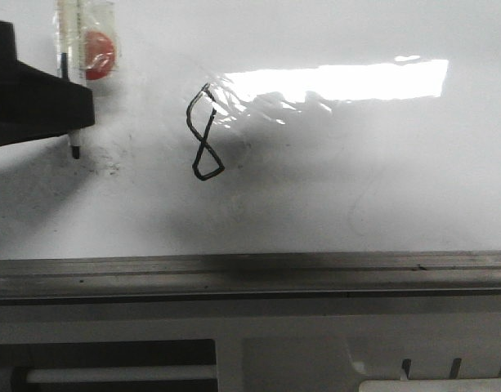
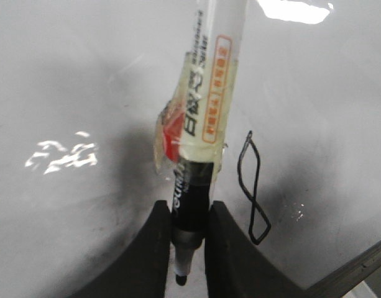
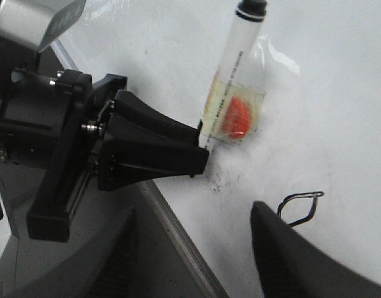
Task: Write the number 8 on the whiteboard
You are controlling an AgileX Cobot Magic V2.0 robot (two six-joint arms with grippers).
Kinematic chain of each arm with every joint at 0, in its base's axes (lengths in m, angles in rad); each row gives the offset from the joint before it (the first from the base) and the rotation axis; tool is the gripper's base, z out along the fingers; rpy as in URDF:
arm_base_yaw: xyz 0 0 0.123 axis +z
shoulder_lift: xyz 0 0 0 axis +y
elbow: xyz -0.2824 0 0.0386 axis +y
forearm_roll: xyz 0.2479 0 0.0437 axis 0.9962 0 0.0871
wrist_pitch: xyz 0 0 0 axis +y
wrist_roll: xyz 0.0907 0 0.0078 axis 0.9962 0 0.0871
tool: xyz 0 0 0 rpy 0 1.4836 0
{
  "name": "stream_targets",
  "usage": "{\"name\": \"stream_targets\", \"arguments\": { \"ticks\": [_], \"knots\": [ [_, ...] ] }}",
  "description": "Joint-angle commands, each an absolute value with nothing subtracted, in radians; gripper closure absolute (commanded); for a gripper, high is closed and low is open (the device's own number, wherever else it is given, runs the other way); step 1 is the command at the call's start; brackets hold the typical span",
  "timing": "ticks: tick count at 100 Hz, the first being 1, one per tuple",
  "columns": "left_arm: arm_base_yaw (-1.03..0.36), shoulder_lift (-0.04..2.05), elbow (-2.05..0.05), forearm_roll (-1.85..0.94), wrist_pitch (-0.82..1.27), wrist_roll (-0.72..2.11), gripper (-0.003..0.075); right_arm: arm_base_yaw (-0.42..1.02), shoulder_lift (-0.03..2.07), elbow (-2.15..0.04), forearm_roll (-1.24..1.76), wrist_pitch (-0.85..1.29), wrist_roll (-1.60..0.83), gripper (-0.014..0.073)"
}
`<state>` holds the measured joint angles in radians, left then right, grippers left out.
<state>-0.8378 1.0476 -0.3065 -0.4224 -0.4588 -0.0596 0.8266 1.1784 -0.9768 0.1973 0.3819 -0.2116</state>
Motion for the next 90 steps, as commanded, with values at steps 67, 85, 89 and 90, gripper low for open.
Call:
{"name": "stream_targets", "arguments": {
  "ticks": [67, 85, 89, 90],
  "knots": [
    [-0.828, 1.051, -0.393, -0.56, -0.202, -0.073, 0.0741, 0.818, 1.152, -1.006, 0.228, 0.319, -0.209, 0.0239],
    [-0.828, 1.053, -0.393, -0.6, -0.202, -0.074, 0.0719, 0.818, 1.152, -1.006, 0.239, 0.321, -0.209, 0.0239],
    [-0.828, 1.053, -0.393, -0.6, -0.2, -0.074, 0.0681, 0.818, 1.152, -1.006, 0.24, 0.321, -0.209, 0.0239],
    [-0.828, 1.053, -0.393, -0.6, -0.2, -0.074, 0.0673, 0.818, 1.152, -1.006, 0.24, 0.321, -0.209, 0.0239]
  ]
}}
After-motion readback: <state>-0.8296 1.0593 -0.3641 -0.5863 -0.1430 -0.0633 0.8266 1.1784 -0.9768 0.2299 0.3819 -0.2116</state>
